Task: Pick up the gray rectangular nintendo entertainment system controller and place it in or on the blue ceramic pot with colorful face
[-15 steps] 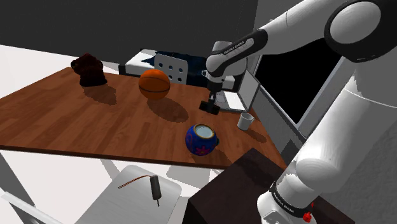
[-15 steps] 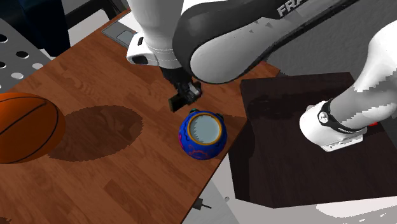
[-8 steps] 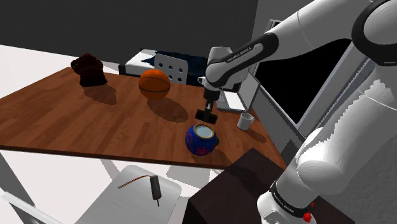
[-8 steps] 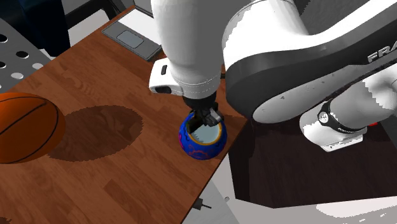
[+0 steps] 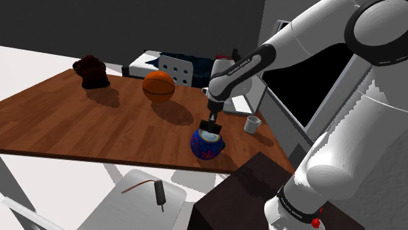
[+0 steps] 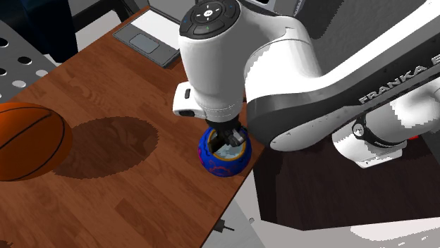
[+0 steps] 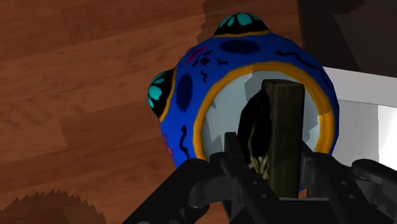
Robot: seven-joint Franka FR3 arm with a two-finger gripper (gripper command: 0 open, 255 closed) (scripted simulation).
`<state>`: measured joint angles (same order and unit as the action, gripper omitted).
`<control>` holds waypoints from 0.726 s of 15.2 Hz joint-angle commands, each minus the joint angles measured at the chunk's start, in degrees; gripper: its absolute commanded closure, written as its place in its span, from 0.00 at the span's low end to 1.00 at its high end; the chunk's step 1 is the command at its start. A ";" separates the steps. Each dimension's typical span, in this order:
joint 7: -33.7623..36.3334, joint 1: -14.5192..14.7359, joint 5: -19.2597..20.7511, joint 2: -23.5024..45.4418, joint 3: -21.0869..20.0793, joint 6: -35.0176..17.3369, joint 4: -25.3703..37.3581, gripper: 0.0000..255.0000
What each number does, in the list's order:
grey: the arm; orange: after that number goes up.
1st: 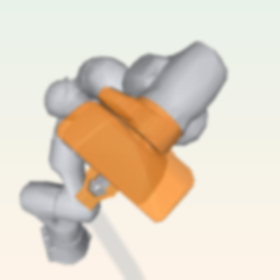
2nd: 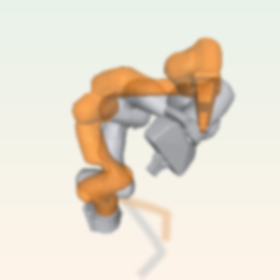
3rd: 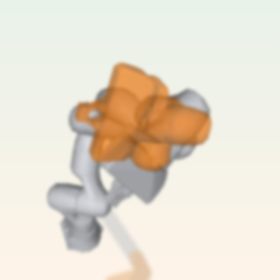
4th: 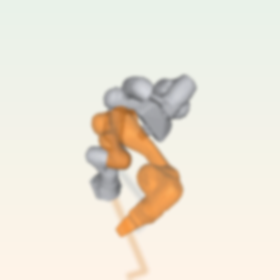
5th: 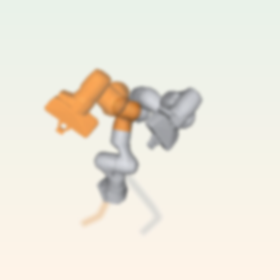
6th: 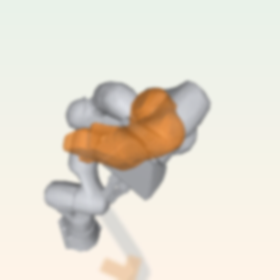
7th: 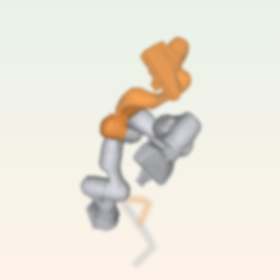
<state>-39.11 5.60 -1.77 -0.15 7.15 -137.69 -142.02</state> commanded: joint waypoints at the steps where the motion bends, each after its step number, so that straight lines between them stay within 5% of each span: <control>1: -0.18 0.05 -0.29 1.24 -0.05 -1.65 -0.38 1.00; 10: -0.24 0.05 -0.37 1.54 -0.05 -2.01 -0.44 1.00; 11: -0.24 0.05 -0.37 1.54 -0.05 -2.01 -0.44 0.00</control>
<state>-39.35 5.64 -2.13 1.39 7.09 -139.70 -142.47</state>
